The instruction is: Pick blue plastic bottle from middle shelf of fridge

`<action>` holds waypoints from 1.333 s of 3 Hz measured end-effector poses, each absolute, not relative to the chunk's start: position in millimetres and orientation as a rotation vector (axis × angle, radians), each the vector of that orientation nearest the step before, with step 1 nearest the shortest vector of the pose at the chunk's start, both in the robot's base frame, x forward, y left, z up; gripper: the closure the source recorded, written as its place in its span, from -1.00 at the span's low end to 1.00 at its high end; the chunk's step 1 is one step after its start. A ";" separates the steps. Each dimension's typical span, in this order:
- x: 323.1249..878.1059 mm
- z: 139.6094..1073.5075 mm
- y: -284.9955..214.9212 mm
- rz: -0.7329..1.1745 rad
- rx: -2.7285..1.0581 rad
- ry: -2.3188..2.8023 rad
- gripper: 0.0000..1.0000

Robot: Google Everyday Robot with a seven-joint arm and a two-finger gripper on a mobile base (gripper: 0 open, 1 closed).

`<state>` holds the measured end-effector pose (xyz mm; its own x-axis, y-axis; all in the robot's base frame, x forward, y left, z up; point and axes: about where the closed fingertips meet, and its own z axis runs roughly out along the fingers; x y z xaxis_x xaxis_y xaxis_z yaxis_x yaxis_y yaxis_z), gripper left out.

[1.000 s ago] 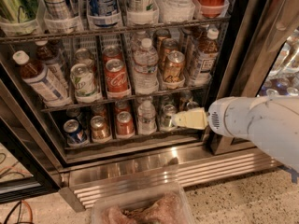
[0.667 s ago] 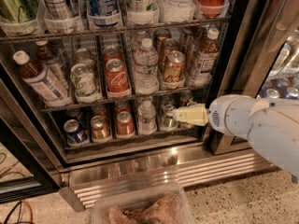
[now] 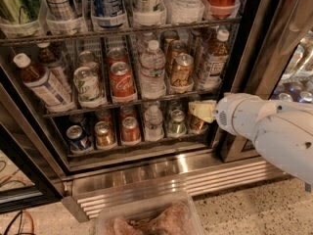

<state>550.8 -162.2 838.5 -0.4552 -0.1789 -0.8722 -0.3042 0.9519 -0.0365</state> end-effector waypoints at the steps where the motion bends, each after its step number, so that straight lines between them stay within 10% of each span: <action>1: 560.8 837.9 -164.1 0.150 -0.345 2.035 -0.42; 4: 606.6 849.6 -179.3 0.110 -0.369 1.951 -0.36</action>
Offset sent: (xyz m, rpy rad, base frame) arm 0.0571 -0.0021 -0.0027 -0.0433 -0.1099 -0.0060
